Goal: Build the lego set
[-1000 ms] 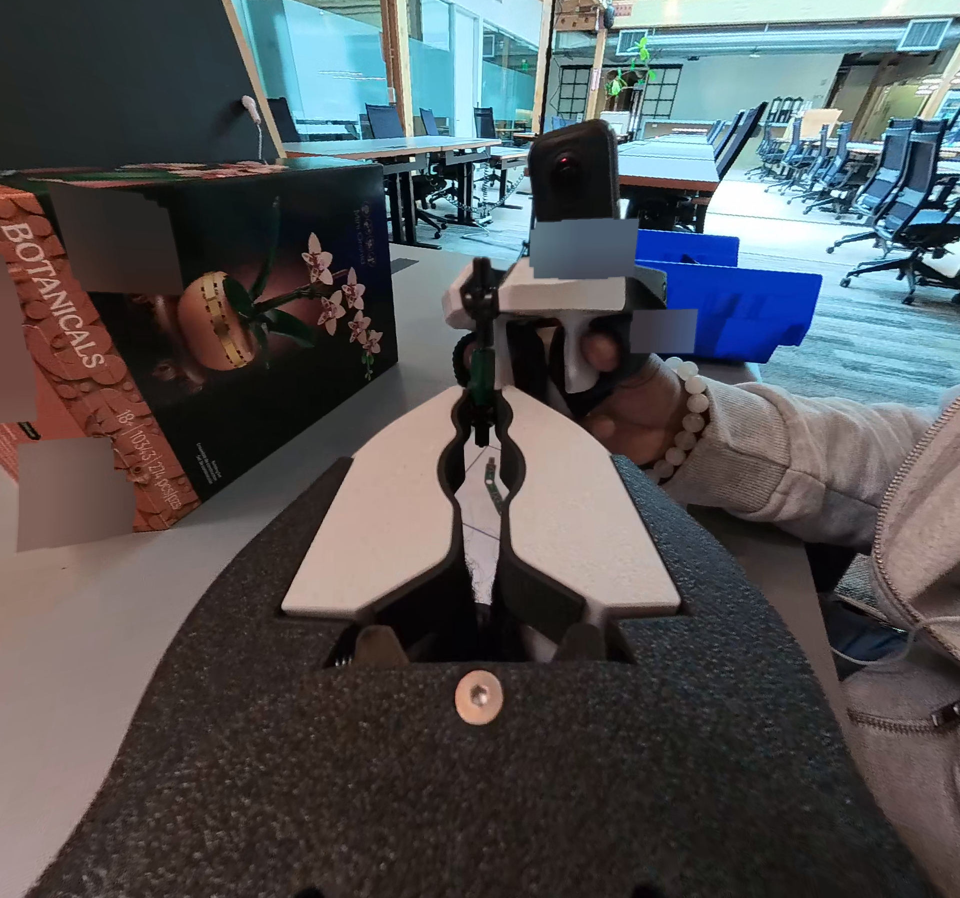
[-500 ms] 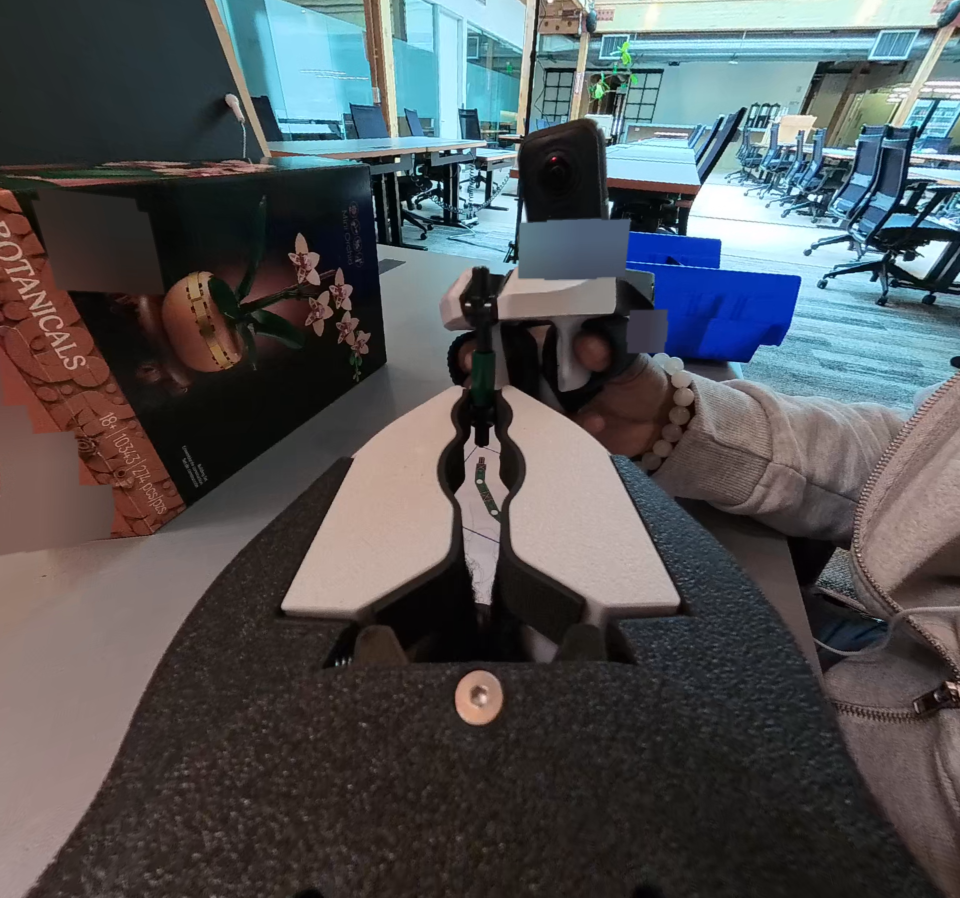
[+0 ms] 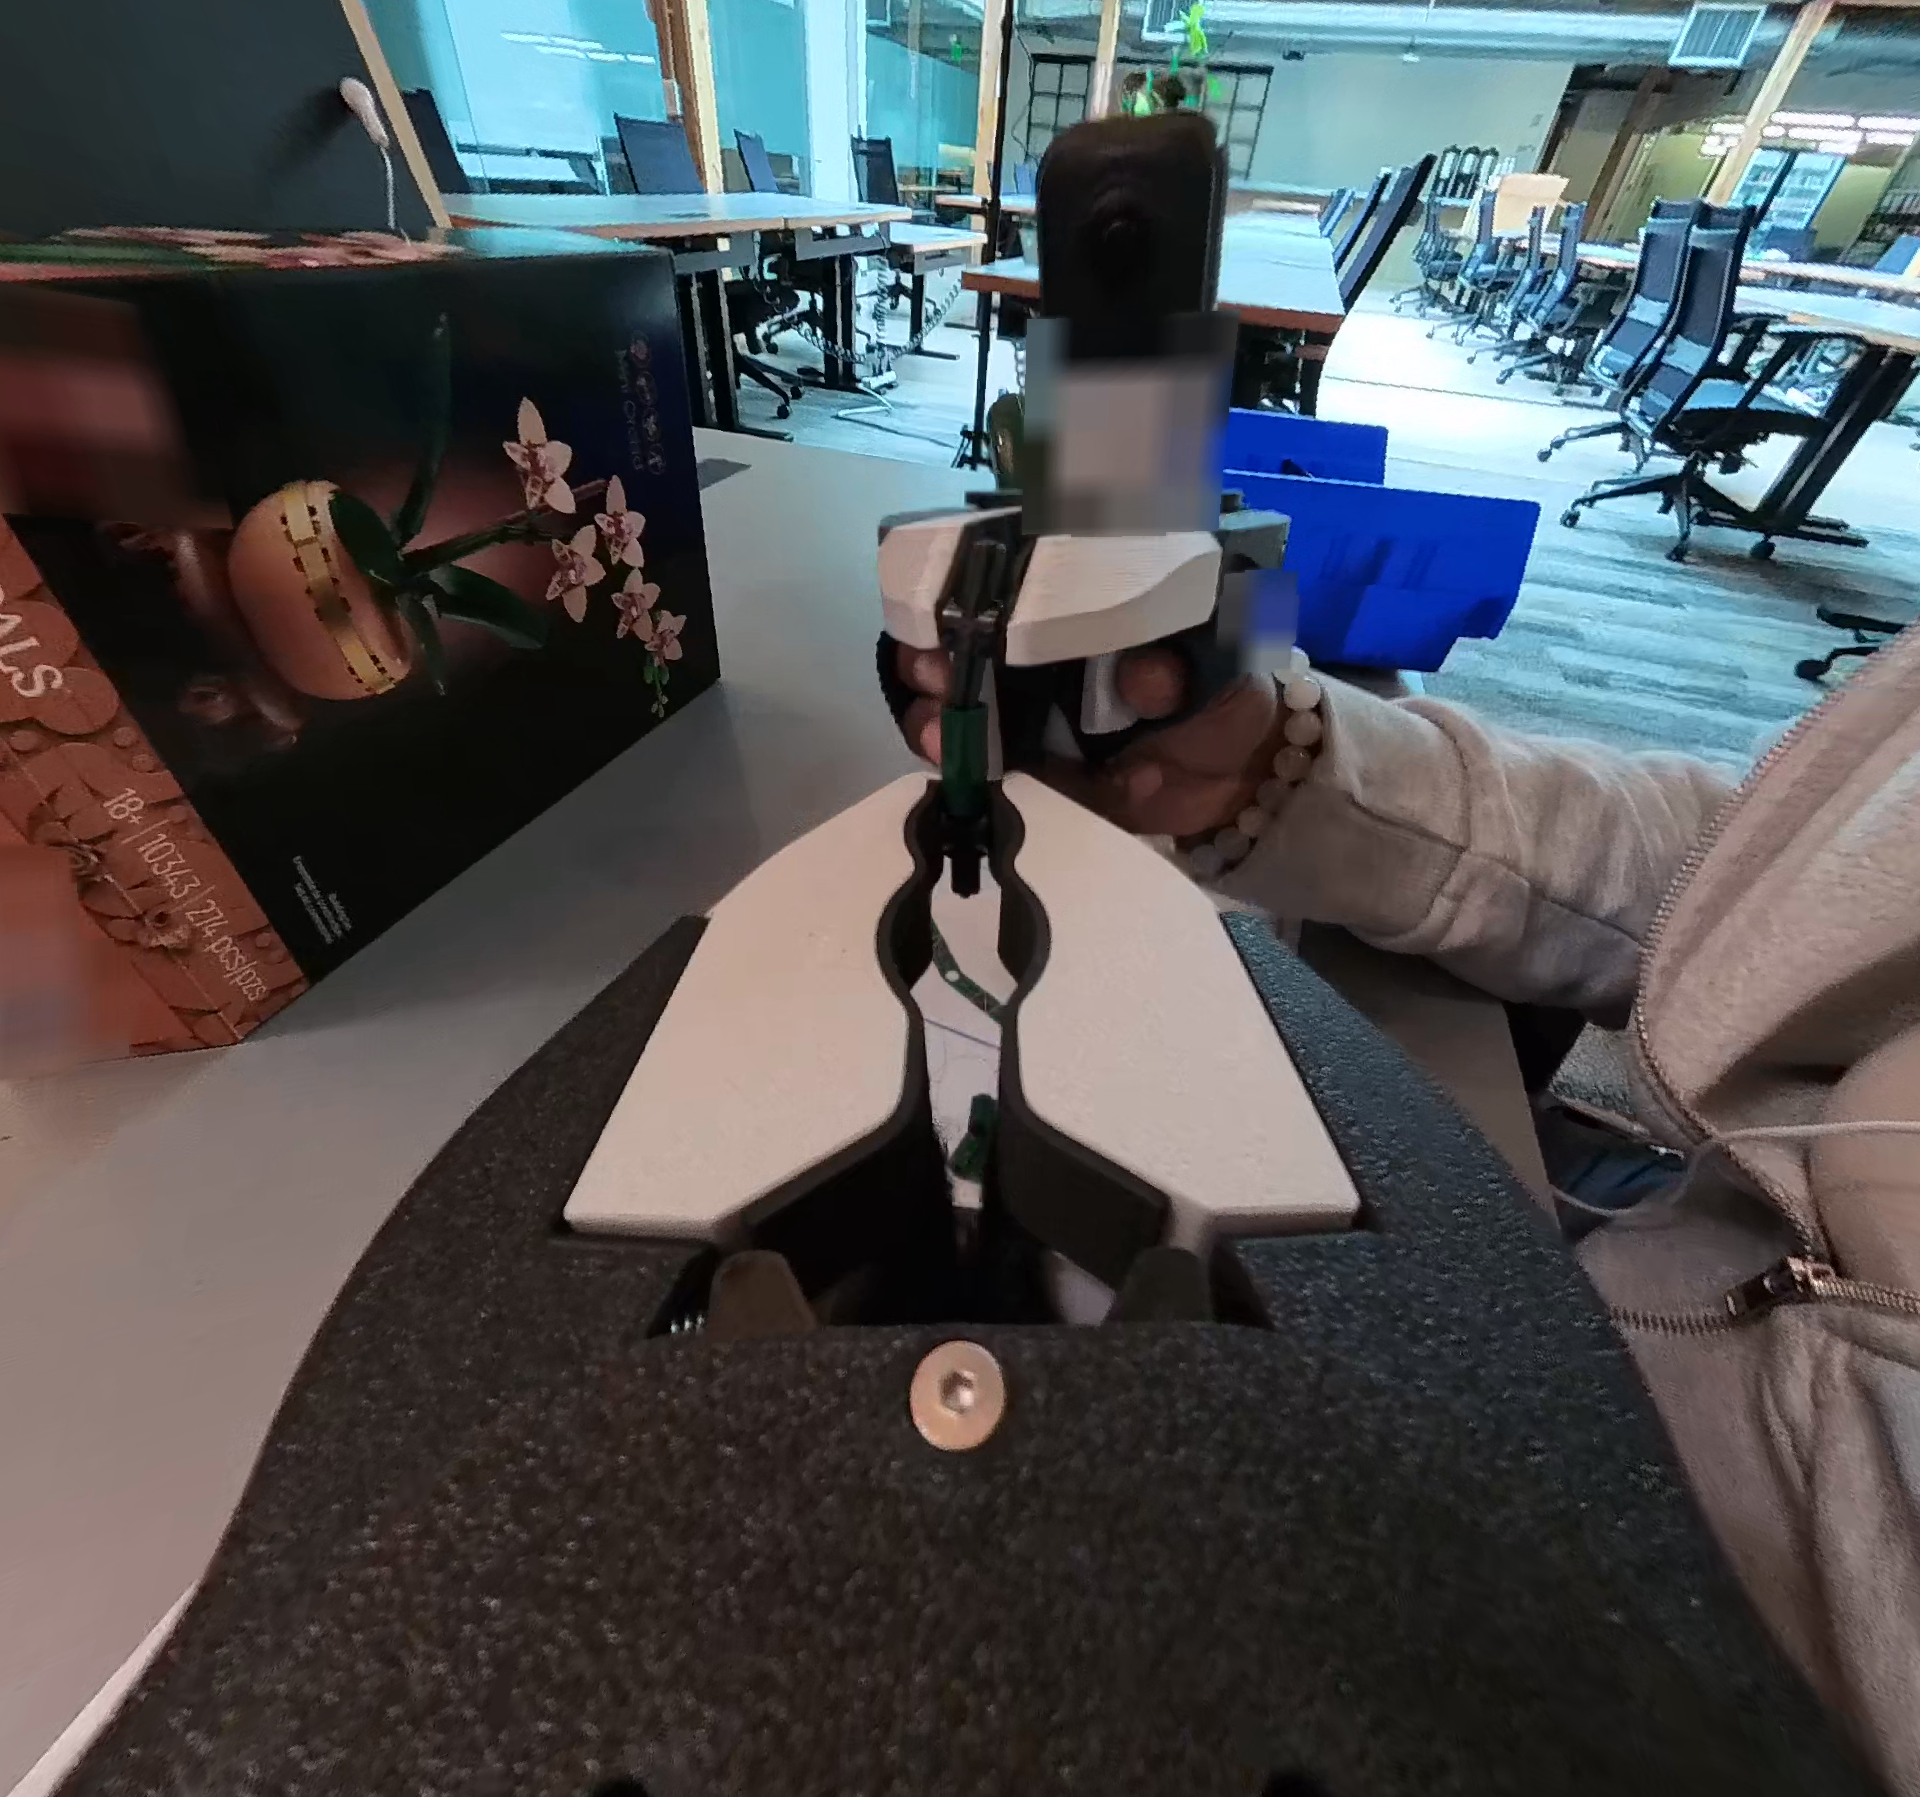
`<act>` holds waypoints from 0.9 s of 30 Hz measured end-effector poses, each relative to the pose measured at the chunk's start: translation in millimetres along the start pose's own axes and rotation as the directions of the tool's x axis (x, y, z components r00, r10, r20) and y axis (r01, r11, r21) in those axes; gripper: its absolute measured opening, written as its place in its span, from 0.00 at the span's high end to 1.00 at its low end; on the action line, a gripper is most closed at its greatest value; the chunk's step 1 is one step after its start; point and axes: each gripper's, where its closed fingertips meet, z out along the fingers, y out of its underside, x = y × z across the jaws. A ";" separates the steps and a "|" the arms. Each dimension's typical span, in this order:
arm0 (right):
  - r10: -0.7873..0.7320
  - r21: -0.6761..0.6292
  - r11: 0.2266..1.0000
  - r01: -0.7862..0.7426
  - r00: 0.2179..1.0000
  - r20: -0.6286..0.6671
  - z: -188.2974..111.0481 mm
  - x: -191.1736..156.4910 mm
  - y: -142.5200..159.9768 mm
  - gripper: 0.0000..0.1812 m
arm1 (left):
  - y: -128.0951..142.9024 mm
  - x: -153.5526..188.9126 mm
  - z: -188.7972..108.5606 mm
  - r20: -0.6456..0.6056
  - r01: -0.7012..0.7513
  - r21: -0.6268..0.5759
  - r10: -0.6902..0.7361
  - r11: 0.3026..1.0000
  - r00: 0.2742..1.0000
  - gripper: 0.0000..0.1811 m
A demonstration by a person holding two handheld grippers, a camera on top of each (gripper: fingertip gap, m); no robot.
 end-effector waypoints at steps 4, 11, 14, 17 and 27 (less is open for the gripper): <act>-0.031 -0.101 0.994 0.033 0.999 0.021 -2.0 -3.5 8.9 0.97 | 11.3 3.0 0.8 -0.017 -0.039 -0.082 0.038 0.996 0.999 0.96; 0.003 -0.218 0.976 0.011 0.998 0.066 -9.0 -10.6 20.6 0.97 | 24.4 9.8 1.3 -0.051 -0.120 -0.182 0.112 0.976 0.992 0.96; 0.036 -0.204 0.979 -0.019 0.996 0.082 -12.1 -11.2 21.1 0.97 | 25.7 10.8 1.6 -0.060 -0.139 -0.183 0.130 0.973 0.990 0.96; 0.017 -0.081 0.997 -0.006 0.990 0.139 -12.4 -17.8 9.8 0.97 | 15.5 18.9 4.4 -0.102 -0.100 -0.107 0.089 0.989 0.991 0.96; 0.031 -0.057 0.998 -0.024 0.991 0.132 -10.0 -15.7 11.8 0.97 | 13.7 17.7 2.6 -0.108 -0.089 -0.085 0.079 0.992 0.991 0.96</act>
